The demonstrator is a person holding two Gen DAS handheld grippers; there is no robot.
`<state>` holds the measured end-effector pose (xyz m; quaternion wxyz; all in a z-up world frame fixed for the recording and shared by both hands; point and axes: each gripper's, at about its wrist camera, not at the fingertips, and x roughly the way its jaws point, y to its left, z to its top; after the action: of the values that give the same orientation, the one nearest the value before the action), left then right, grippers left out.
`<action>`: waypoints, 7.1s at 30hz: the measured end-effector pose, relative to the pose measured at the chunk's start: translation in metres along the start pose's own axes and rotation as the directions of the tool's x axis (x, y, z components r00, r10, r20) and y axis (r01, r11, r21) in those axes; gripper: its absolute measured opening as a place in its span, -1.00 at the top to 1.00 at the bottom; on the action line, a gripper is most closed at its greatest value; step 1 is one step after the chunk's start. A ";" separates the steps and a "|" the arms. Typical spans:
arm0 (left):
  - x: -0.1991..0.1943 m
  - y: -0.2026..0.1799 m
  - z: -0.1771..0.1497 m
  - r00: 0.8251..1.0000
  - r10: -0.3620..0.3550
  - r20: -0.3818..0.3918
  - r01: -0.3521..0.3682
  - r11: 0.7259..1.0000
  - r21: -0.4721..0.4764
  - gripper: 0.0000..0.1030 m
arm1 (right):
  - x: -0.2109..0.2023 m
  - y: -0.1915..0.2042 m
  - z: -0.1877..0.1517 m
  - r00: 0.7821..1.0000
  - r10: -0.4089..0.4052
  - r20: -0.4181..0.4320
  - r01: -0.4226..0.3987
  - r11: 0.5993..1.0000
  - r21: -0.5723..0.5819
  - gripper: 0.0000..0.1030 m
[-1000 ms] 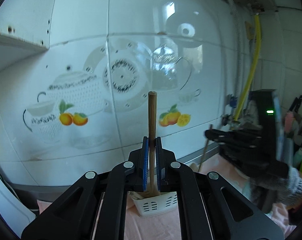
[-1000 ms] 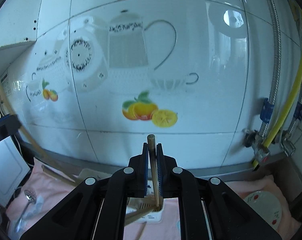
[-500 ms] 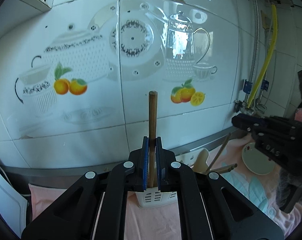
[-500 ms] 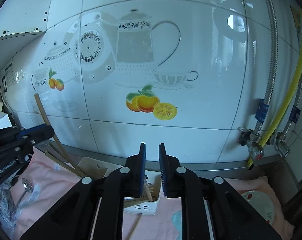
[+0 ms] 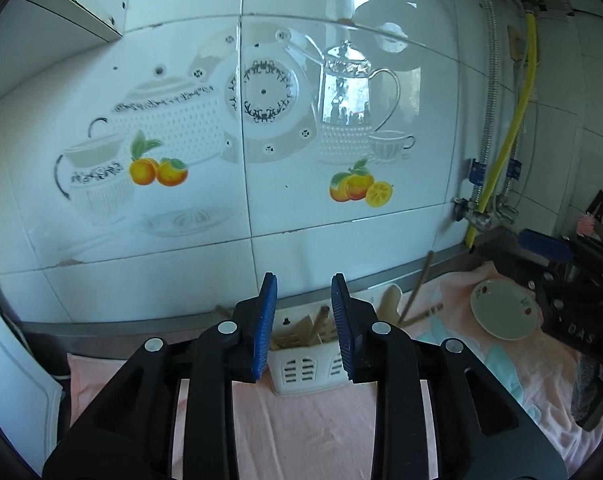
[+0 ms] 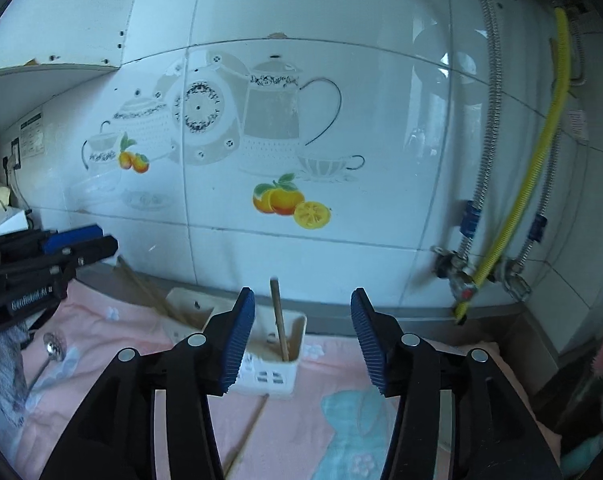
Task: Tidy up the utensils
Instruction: 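Open both tools and withdraw them from the holder, then lower the right tool onto a remaining chopstick and close on it, then close the left tool on the last chopstick while the right tool lifts its chopstick, then carry both chopsticks up and insert them into the white holder, then open both tools and pull them back from the holder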
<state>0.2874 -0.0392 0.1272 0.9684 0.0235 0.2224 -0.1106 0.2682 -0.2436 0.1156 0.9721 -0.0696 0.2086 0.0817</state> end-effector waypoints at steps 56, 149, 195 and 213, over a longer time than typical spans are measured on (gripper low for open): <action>-0.131 0.056 -0.246 0.982 0.109 -0.154 -0.138 0.971 -0.195 -0.49 | 0.040 0.095 -0.236 0.887 0.150 -0.437 -0.059 0.975 0.214 0.82; -0.047 -0.046 -0.116 0.977 -0.177 -0.117 0.183 0.982 0.043 0.90 | -0.037 -0.014 -0.036 0.979 0.107 -0.175 -0.099 0.994 0.055 0.87; 0.055 0.025 0.014 0.999 0.012 0.030 -0.009 0.997 -0.072 0.89 | 0.084 -0.023 0.030 0.987 0.095 -0.128 -0.083 0.992 0.090 0.85; 0.007 0.022 -0.006 0.999 0.023 0.039 -0.020 0.997 -0.075 -0.14 | 0.035 -0.015 0.023 0.994 0.064 -0.084 -0.057 0.995 0.083 0.14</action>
<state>0.2963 -0.0185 0.1188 0.9739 -0.0123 0.2068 -0.0925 0.3115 -0.2500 0.1238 0.9613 -0.0274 0.2555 0.0993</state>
